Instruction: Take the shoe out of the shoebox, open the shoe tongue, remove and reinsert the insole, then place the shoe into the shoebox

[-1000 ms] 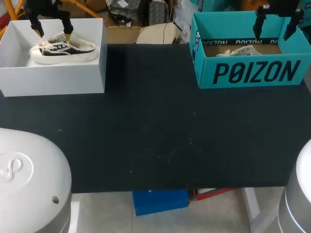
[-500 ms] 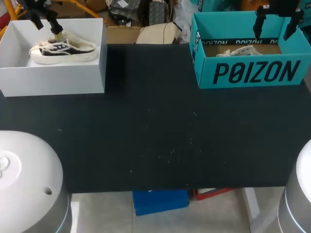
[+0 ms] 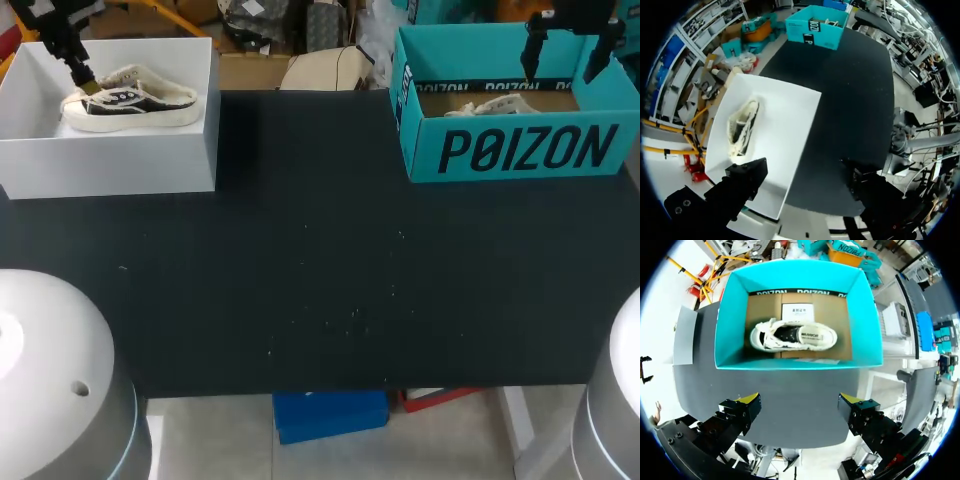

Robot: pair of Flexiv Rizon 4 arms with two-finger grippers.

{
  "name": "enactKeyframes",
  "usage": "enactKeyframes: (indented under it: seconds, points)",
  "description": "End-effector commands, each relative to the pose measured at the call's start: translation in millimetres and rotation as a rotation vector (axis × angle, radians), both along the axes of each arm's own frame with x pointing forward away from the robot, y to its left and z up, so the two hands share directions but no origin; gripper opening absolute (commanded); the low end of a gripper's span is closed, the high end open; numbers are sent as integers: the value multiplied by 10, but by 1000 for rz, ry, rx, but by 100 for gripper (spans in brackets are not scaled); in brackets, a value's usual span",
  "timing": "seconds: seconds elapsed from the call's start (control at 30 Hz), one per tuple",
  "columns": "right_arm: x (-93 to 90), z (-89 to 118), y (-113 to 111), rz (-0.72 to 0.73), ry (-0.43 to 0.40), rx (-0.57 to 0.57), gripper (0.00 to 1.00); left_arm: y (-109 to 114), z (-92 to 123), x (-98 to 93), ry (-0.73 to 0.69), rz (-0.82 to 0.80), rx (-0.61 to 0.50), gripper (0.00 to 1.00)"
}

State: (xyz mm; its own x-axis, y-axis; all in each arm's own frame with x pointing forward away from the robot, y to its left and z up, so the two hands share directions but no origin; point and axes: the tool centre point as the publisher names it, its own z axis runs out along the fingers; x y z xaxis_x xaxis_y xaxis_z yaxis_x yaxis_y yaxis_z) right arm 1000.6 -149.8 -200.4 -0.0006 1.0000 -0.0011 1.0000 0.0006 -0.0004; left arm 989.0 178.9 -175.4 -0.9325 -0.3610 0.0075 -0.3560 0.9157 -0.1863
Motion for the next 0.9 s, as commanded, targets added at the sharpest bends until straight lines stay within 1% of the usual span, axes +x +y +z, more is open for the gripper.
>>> enactKeyframes:
  seconds: [0.03,0.07,0.13,0.17,0.27,0.4,0.5,0.6,0.63,0.73,0.9]
  points:
    - [-2,2,-1,0,0,0,100,61,-53,344,95,-83,63,84]
    - [-2,2,-1,0,0,0,100,87,-82,390,96,-82,63,78]
    - [-2,2,-1,0,0,0,100,127,-136,478,96,-90,84,80]
    - [-2,2,-1,0,0,0,100,143,-160,518,94,-94,92,85]
    - [-2,2,-1,0,0,0,100,196,-237,633,98,-98,114,87]
    - [-2,2,-1,0,0,0,100,322,-413,834,99,-94,134,89]
    - [-2,2,-1,0,0,0,100,401,-568,1023,88,-107,135,89]
    - [-2,2,-1,0,0,0,100,461,-774,1218,90,-122,141,92]
    - [-2,2,-1,0,0,0,100,466,-844,1269,87,-136,152,95]
    - [-2,2,-1,0,0,0,100,474,-1047,1430,93,-150,154,96]
    - [-2,2,-1,0,0,0,100,432,-1343,1679,101,-184,171,96]
